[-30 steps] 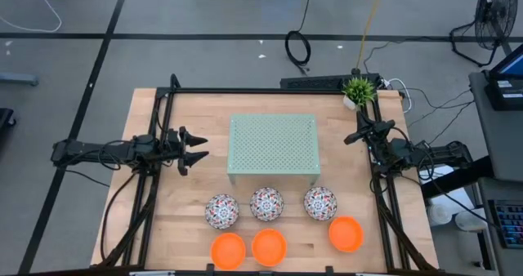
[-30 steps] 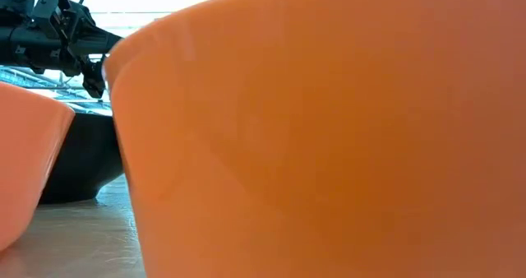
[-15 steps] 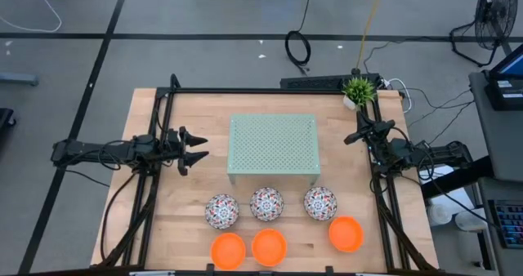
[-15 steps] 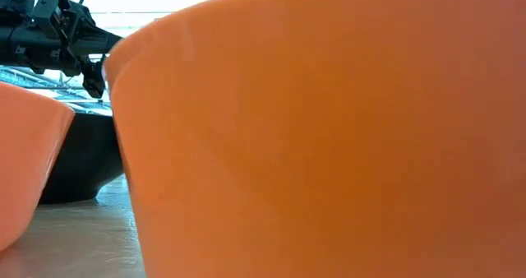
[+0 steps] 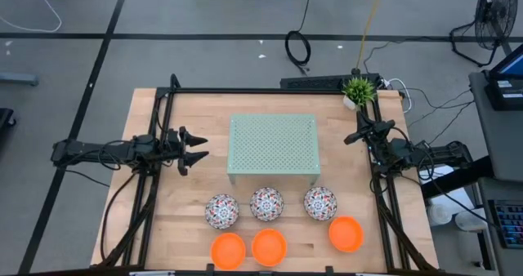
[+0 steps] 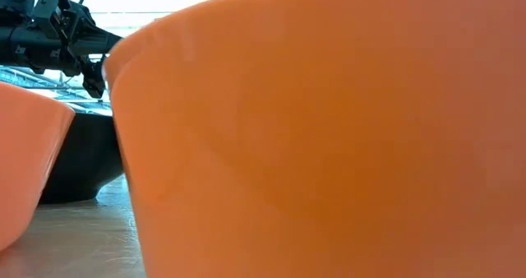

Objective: Pick & Place Mini bowls

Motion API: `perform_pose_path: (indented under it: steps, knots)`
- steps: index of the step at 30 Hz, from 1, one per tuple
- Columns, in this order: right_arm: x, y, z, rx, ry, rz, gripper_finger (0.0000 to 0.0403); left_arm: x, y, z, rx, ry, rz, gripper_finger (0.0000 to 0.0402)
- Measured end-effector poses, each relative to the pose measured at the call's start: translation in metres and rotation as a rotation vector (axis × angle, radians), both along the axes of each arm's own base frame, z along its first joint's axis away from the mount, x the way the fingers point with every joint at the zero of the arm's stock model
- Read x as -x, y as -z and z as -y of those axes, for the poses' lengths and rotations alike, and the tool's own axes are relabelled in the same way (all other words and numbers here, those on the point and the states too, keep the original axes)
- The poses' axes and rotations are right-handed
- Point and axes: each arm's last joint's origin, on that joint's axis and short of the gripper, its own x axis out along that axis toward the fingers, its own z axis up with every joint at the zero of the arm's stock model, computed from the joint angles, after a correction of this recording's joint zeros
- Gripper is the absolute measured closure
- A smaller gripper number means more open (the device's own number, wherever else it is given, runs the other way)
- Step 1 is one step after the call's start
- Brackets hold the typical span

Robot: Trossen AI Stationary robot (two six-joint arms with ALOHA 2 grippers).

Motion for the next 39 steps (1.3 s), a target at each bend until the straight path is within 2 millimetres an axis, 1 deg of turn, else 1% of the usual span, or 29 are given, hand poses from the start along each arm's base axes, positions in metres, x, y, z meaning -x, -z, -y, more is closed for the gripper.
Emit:
perform_pose_path:
  steps: [23,25,27,29,32,34,39]
  knots:
    - [0.000,0.000,0.000,0.000,0.000,0.000,0.0403,0.000,0.000,0.000,0.000,0.000,0.000,0.0133]
    - [0.000,0.000,0.000,-0.008,-0.002,0.019,0.0403,0.000,0.000,0.000,0.000,0.000,0.000,0.0133]
    - [0.000,0.000,0.000,-0.046,-0.019,0.114,0.0403,0.000,0.000,0.000,0.000,0.000,0.000,0.0133]
    - [-0.003,0.000,-0.002,-0.108,-0.113,0.255,0.0403,0.000,0.000,0.000,0.000,0.000,0.000,0.0133]
    - [-0.009,0.002,-0.007,-0.191,-0.390,0.348,0.0403,0.000,0.000,0.000,0.000,-0.001,0.000,0.0133]
    - [-0.011,0.001,-0.007,-0.202,-0.442,0.356,0.0403,0.000,0.000,0.000,0.000,0.000,0.000,0.0133]
    - [-0.014,0.003,-0.010,-0.194,-0.529,0.299,0.0403,0.000,0.000,0.000,0.000,0.000,-0.002,0.0133]
